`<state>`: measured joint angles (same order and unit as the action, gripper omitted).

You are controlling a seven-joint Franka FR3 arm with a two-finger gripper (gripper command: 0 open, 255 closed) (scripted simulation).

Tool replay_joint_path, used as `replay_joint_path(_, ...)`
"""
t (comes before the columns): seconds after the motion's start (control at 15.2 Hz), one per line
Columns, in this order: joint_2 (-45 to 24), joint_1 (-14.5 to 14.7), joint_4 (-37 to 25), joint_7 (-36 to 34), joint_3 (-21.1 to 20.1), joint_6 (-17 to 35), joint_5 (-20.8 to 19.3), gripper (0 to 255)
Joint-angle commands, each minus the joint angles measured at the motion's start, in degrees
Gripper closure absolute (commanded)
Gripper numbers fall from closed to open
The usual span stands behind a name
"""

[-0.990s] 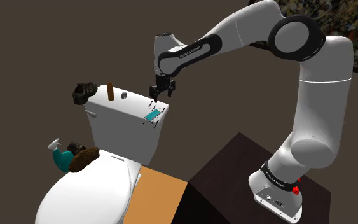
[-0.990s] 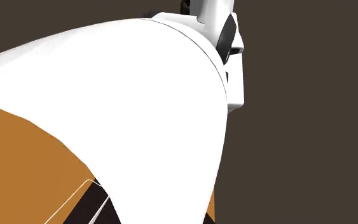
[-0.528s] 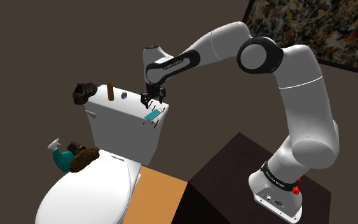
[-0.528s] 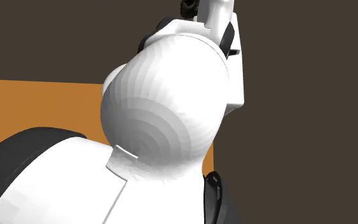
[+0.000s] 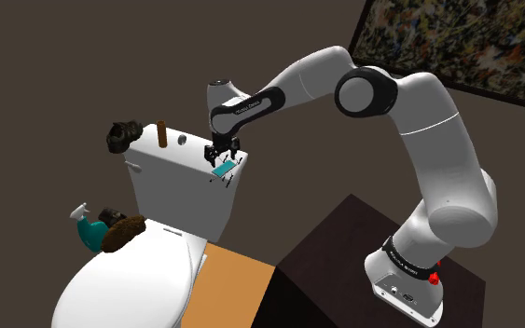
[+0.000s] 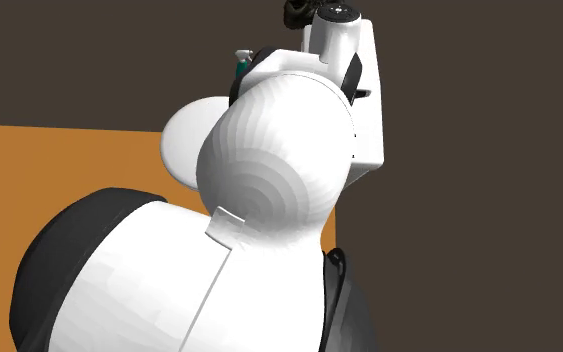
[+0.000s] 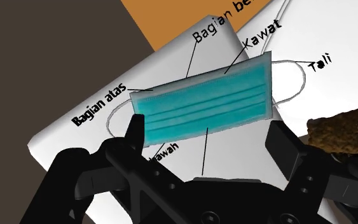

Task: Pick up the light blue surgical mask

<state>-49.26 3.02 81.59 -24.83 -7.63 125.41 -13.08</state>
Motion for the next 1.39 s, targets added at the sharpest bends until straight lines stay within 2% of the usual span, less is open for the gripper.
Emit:
replay_joint_path(0.0, -0.3, 0.0, 0.1, -0.1, 0.1, 0.5, -0.1, 0)
replay_joint_path(0.07, -0.3, 0.0, 0.1, 0.0, 0.1, 0.4, -0.1, 255)
replay_joint_path(0.66, -0.3, 0.0, 0.1, -0.1, 0.1, 0.5, -0.1, 255)
replay_joint_path(1.32, 4.7, -0.4, 0.7, 0.6, -0.6, -3.9, 0.7, 255)
